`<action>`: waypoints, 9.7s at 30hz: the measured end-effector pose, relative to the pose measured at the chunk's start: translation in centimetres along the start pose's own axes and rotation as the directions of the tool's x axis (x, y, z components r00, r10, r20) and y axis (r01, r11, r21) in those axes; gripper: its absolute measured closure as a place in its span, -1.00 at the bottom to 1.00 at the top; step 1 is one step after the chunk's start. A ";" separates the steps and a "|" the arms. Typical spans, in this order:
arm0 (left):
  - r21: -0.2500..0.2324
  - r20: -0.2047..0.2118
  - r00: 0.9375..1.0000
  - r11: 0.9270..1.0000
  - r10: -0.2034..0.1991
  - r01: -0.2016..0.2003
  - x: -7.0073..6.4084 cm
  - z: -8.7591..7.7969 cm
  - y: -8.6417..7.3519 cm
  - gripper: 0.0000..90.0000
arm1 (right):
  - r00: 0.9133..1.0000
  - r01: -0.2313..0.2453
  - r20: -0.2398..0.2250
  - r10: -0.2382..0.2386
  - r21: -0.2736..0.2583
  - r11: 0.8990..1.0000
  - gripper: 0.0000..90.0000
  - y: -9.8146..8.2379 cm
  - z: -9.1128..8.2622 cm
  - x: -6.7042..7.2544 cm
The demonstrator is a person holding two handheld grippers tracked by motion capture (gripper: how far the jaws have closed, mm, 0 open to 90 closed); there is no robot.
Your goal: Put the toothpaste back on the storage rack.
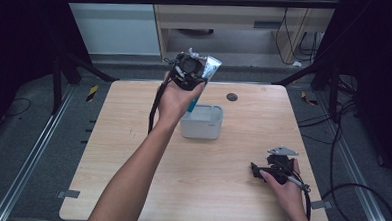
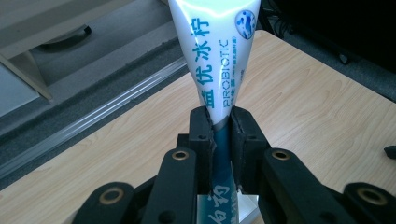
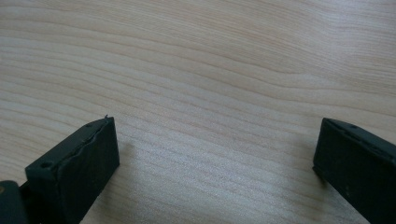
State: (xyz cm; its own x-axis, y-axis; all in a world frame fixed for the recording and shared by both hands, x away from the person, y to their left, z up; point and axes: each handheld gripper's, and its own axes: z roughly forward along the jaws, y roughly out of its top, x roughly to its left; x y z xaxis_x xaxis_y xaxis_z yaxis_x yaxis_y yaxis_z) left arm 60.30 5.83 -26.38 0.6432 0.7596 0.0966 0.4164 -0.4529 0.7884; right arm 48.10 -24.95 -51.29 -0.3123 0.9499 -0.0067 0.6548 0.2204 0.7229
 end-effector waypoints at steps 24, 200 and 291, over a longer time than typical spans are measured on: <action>-0.179 -0.045 0.999 0.984 -0.027 0.018 -0.1 1.0 -0.7 0.76 | 1.000 -0.003 -0.002 0.003 -0.003 1.000 -0.99 0.0 0.0 0.0; -0.141 0.005 0.994 0.984 -0.113 0.113 -1.7 8.6 -11.6 0.75 | 1.000 -0.006 -0.004 0.006 -0.003 1.000 -0.99 0.0 0.0 0.0; -0.025 0.106 0.994 1.000 0.001 0.002 -2.9 3.1 -11.6 -0.85 | 1.000 -0.006 -0.003 0.006 -0.003 1.000 -0.99 0.0 0.0 0.1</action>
State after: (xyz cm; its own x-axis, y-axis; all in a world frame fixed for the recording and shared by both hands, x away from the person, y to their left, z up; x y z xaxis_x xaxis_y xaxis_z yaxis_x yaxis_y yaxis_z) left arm 55.58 7.43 -37.74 0.7083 0.7052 0.0322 0.4010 -0.4395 0.8038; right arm 48.03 -24.91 -51.29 -0.3105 0.9506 -0.0001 0.6549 0.2140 0.7247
